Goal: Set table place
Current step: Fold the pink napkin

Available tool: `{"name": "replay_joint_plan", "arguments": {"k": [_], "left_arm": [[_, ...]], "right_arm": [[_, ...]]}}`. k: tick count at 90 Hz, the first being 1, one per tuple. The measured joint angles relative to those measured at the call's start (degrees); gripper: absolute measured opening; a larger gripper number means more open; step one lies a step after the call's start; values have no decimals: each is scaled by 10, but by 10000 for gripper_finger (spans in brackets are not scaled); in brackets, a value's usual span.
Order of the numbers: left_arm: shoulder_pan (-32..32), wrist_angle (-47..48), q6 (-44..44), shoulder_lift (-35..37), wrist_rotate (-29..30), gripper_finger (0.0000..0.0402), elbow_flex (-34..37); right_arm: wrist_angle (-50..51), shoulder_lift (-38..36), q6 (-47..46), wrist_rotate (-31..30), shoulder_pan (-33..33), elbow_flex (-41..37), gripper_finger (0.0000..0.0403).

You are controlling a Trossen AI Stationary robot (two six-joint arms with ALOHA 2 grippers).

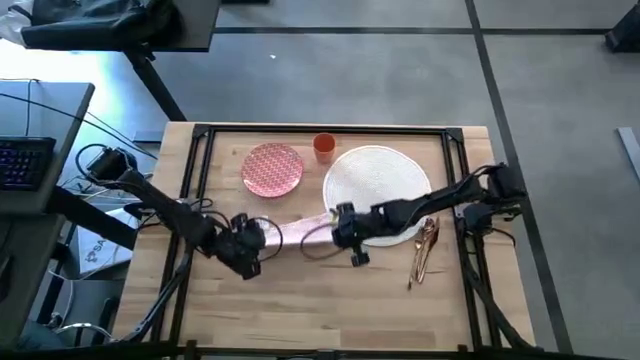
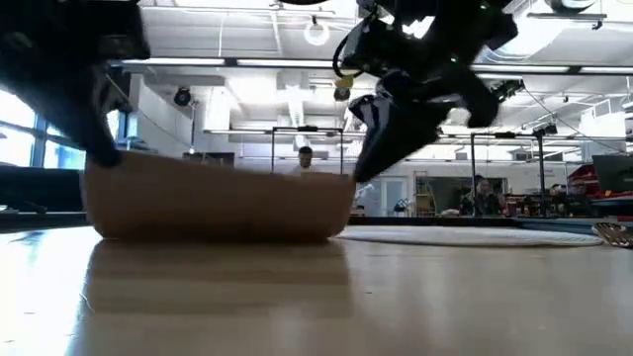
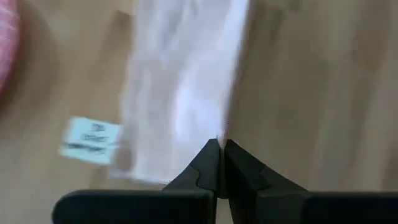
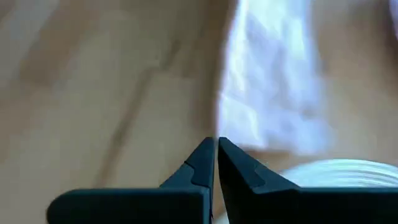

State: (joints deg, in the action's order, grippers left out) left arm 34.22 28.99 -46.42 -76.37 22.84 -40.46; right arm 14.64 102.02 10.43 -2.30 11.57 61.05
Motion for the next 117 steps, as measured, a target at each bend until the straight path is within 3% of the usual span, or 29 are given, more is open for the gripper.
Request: {"name": "replay_joint_plan", "arguments": {"k": [27, 53, 80, 100, 117], "left_arm": [[44, -82, -63, -81, -69, 0, 3], [71, -92, -130, -87, -87, 0, -13], [76, -86, -135, -90, -93, 3, -19], [76, -73, -136, -90, -127, 55, -19], [76, -73, -194, -83, -255, 107, -19]], "right_arm": [[-4, 22, -71, 27, 21, -1, 0], [26, -18, -166, 25, 5, -1, 0], [23, -39, -155, 25, -16, 0, 0], [23, -39, -155, 25, -26, 0, 0], [23, -39, -154, 25, -29, 0, 0]]}}
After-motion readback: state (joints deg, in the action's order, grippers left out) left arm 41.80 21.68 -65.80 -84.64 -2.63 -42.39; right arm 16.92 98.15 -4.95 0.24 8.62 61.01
